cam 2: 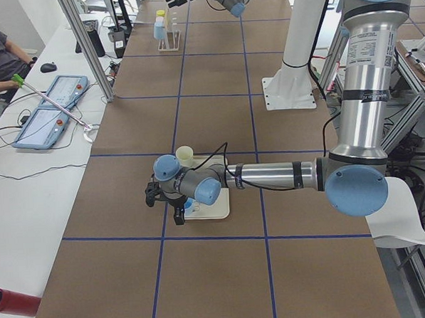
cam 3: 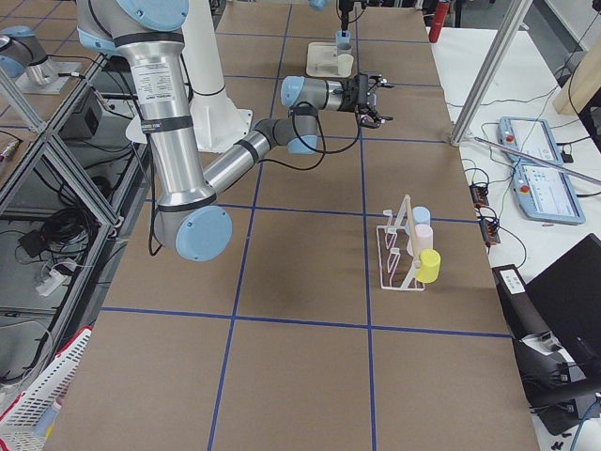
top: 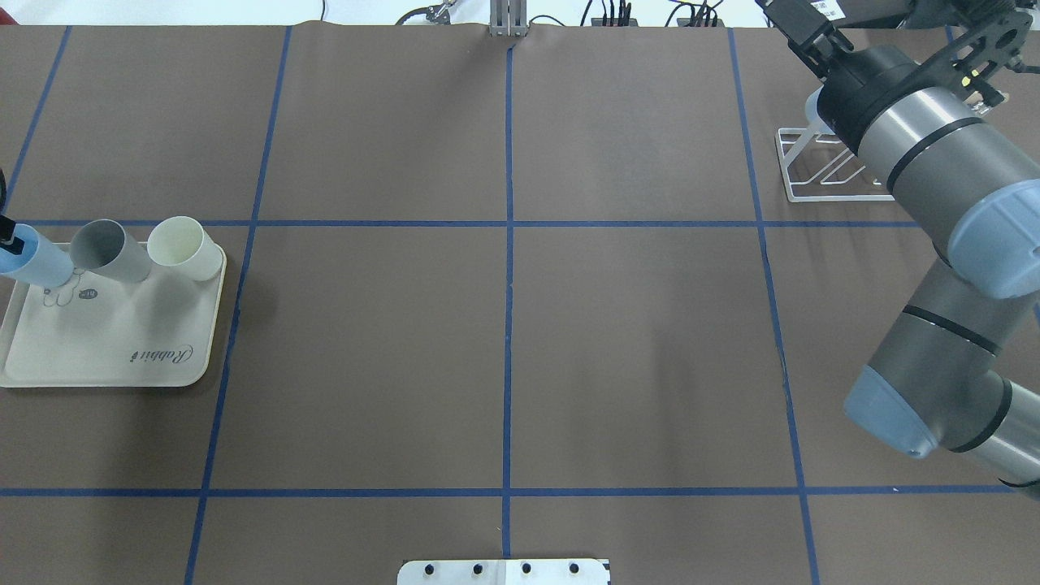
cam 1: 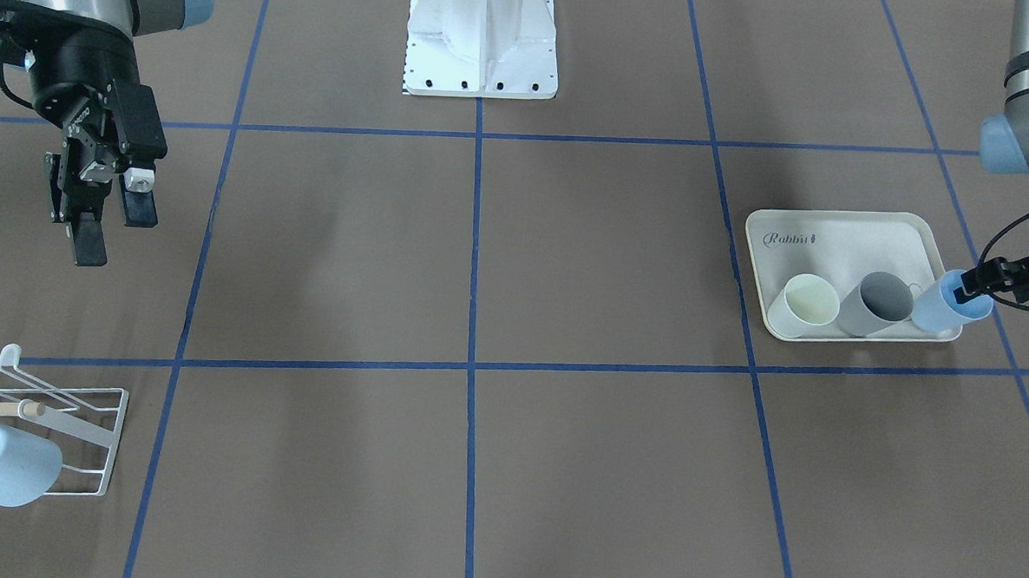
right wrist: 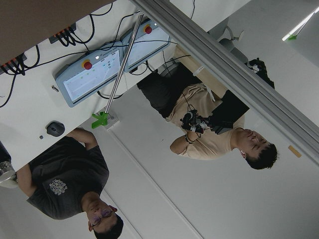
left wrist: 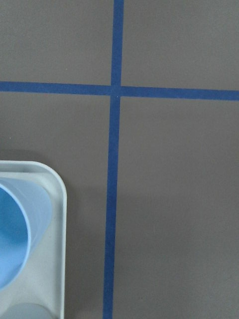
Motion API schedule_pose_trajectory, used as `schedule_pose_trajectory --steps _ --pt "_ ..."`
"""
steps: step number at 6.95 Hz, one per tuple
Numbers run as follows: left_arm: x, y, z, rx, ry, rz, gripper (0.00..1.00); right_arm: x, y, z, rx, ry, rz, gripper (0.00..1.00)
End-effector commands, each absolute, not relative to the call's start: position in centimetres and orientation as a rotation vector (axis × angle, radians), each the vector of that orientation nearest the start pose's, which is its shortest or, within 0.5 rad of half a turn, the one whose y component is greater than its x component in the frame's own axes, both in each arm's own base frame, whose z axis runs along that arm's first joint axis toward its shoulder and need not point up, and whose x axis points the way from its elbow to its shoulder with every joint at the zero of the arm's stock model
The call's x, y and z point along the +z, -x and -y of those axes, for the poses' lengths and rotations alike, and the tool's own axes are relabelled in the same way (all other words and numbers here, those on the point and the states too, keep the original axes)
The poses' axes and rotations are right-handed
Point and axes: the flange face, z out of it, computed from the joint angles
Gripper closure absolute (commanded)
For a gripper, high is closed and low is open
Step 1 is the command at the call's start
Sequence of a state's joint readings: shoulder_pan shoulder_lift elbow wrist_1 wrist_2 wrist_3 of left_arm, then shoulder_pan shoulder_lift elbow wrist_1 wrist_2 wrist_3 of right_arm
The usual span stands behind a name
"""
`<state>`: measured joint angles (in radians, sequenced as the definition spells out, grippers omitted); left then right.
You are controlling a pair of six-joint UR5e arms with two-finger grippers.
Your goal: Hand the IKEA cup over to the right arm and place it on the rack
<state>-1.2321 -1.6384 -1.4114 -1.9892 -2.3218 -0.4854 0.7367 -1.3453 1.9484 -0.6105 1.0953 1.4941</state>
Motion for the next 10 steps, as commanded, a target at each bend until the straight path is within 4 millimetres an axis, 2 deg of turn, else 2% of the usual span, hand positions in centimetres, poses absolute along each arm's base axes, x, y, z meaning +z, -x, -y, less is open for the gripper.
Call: schedule_pose_trajectory --steps 1,2,4,5,7,9,10 --pt "66.3 -12.2 52.7 -0.003 0.010 -0.809 0.88 25.5 25.7 47.3 0.880 -0.982 1.306 0.00" --pt "65.8 -12.2 52.9 -0.007 0.004 -0.814 1.00 25.5 25.7 47.3 0.880 -0.982 1.306 0.01" --pt "64.1 -12.6 53.4 -0.093 0.046 -0.846 1.00 25.5 25.9 47.2 0.878 -0.979 1.307 0.00" --pt "63.0 -12.6 52.9 -0.091 0.082 -0.917 1.00 25.5 25.9 47.1 0.876 -0.979 1.309 0.01" --pt "62.5 -8.1 54.0 -0.172 0.047 -0.922 1.00 25.4 26.2 46.9 0.871 -0.976 1.313 0.00" --pt "61.2 -2.2 54.9 -0.265 -0.024 -0.932 1.00 26.1 26.3 46.4 0.870 -0.970 1.300 0.00" --pt "59.8 0.2 56.2 -0.295 -0.080 -0.922 1.00 26.0 26.4 46.0 0.873 -0.979 1.329 0.00"
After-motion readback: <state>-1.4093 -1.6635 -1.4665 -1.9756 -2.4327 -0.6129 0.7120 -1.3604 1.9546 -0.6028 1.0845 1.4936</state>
